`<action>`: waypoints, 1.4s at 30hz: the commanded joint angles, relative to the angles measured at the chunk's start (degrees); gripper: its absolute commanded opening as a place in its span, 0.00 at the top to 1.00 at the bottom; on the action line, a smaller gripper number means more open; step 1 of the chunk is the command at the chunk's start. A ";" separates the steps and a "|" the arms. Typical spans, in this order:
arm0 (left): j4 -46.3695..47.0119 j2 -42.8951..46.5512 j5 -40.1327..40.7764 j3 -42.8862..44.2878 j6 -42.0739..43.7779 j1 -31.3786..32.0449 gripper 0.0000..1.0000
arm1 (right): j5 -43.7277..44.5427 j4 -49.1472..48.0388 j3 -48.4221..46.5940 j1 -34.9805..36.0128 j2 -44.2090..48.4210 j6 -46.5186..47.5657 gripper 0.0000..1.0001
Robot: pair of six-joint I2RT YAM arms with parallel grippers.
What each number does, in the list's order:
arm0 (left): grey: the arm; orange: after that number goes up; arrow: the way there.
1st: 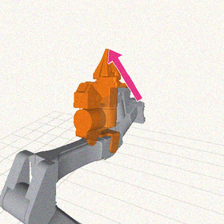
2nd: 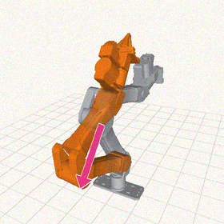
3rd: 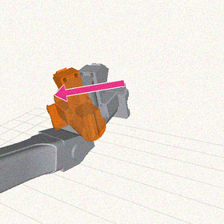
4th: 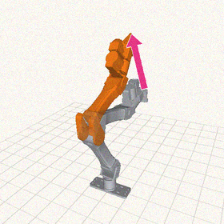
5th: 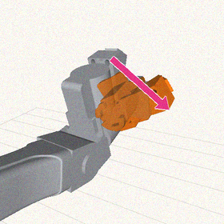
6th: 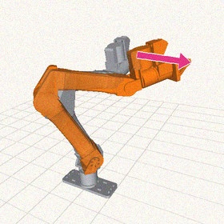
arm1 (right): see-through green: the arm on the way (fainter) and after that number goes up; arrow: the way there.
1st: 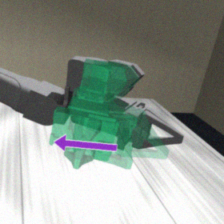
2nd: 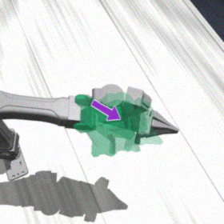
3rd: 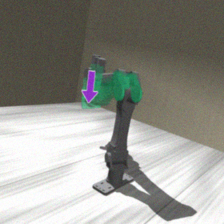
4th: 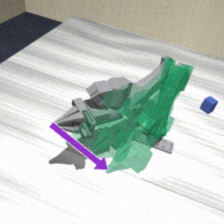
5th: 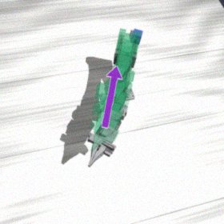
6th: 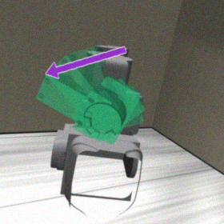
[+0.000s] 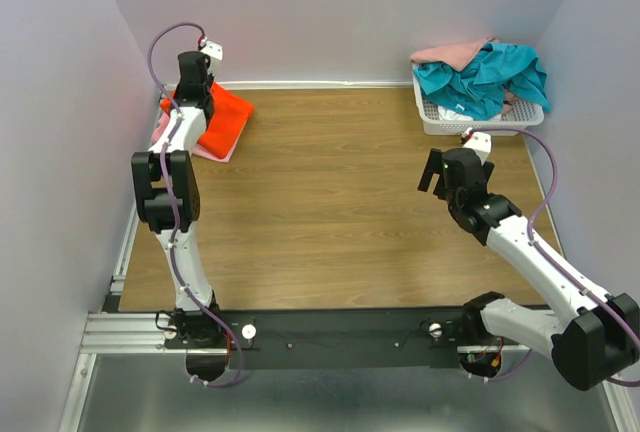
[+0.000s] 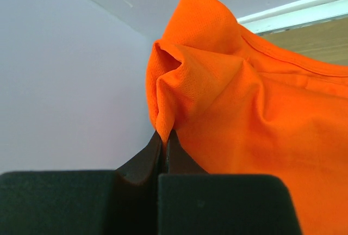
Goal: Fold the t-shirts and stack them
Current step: Neatly place the folded tshirt to the corner, then reset both grippers
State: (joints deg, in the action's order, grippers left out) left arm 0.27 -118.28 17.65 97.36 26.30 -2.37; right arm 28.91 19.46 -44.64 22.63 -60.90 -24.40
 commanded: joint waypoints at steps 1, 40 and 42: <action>-0.01 -2.74 3.35 4.59 -3.27 -1.67 1.00 | 2.47 0.22 -1.94 -0.31 -0.53 0.50 0.00; -2.72 48.13 5.37 -49.97 -69.08 36.37 0.02 | -2.19 1.10 5.43 -0.31 6.06 -11.79 0.00; -2.74 49.37 5.82 -52.00 -70.33 39.54 0.02 | -0.79 1.10 6.58 -0.22 6.67 -12.16 0.00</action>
State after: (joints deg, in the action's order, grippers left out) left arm -4.62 -73.21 19.90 47.33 -36.21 33.01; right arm 26.33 19.86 -40.23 22.63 -55.77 -33.26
